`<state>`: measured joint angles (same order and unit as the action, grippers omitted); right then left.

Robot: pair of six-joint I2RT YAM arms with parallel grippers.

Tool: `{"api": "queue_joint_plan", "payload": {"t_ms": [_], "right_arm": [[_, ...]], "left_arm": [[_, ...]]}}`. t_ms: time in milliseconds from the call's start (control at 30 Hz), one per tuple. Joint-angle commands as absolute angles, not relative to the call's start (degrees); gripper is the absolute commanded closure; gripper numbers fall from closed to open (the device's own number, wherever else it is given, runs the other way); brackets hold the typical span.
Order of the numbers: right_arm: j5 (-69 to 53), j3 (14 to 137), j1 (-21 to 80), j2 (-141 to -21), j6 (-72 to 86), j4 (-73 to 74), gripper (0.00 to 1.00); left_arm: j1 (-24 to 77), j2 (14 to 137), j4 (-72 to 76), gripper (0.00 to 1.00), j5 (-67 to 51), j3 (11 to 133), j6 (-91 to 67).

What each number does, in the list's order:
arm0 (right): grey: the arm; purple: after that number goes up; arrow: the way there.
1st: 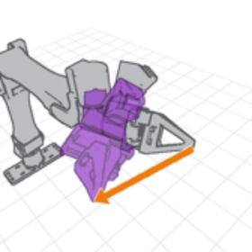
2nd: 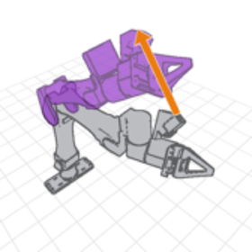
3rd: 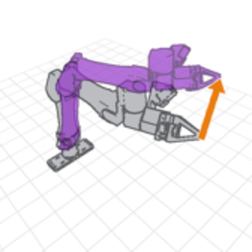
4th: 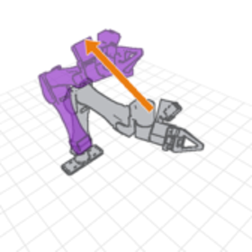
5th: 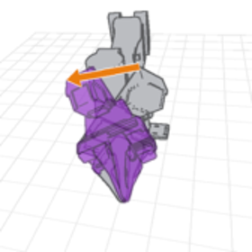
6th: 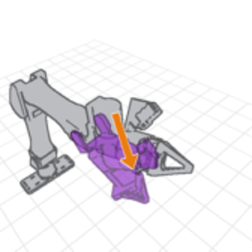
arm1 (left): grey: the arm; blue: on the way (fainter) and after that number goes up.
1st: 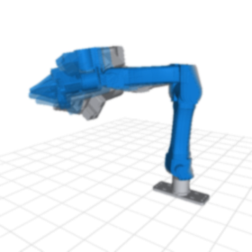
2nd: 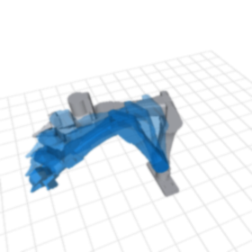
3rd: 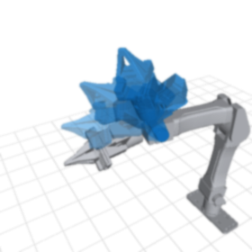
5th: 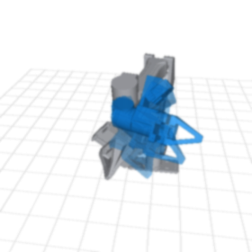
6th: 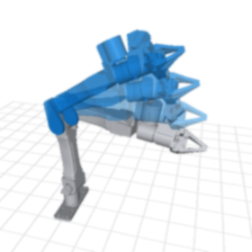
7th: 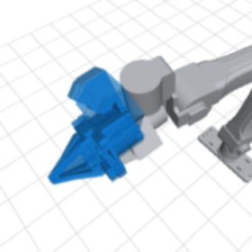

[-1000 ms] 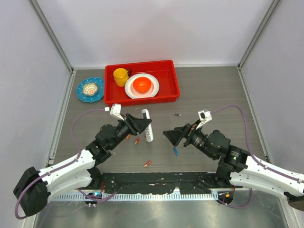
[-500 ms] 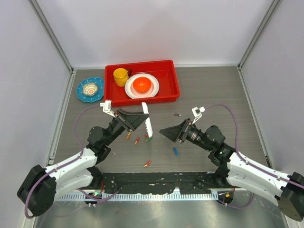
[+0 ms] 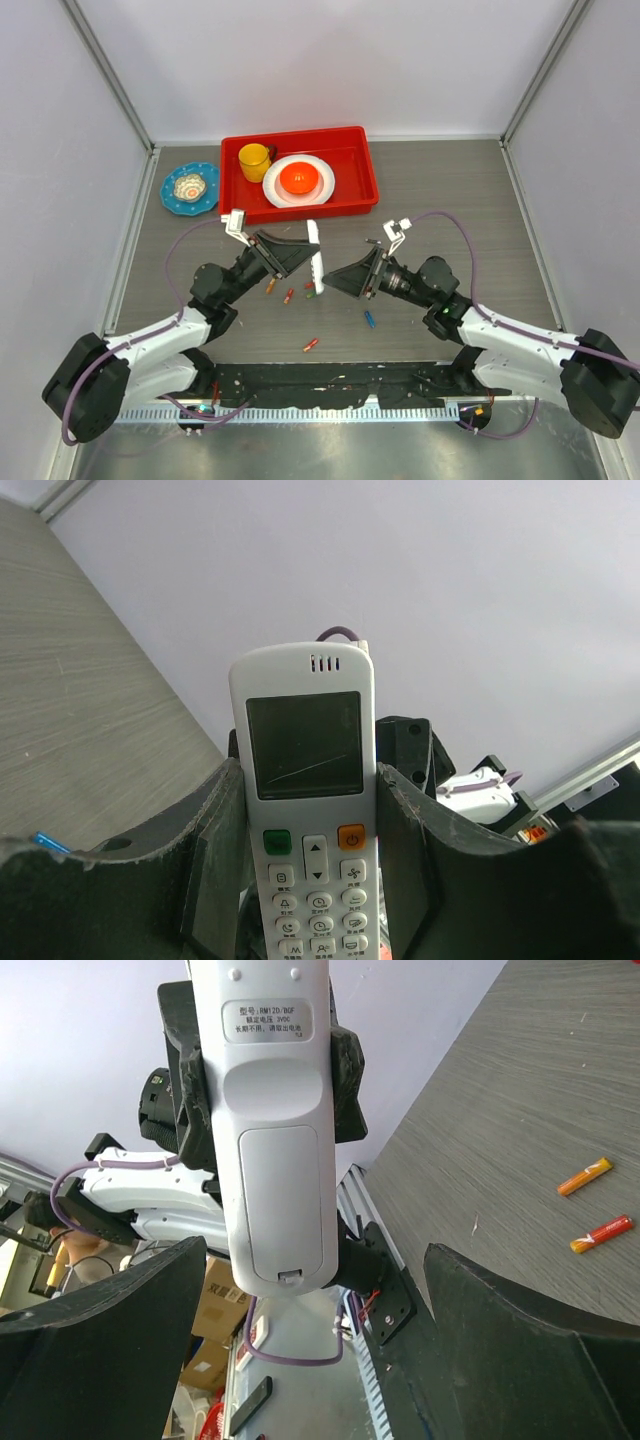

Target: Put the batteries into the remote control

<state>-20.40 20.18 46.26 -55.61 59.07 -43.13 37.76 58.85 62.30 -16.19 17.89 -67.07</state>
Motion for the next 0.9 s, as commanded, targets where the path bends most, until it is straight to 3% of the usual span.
{"api": "queue_joint_plan", "payload": {"t_ms": [0,267,867], "right_arm": [[-22.9,23.0,46.1,-56.7,59.6,-49.0,0.04],[-25.7,22.9,46.1,-63.0,63.3,-58.6,0.05],[-28.4,24.6,46.1,-69.8,66.7,-67.9,0.29]], "left_arm": [[37.6,59.3,68.7,1.0,-17.8,20.3,-67.9],[37.6,60.6,70.3,1.0,-18.0,20.5,-68.4],[37.6,62.4,72.8,1.0,-18.7,20.6,-69.9]]}}
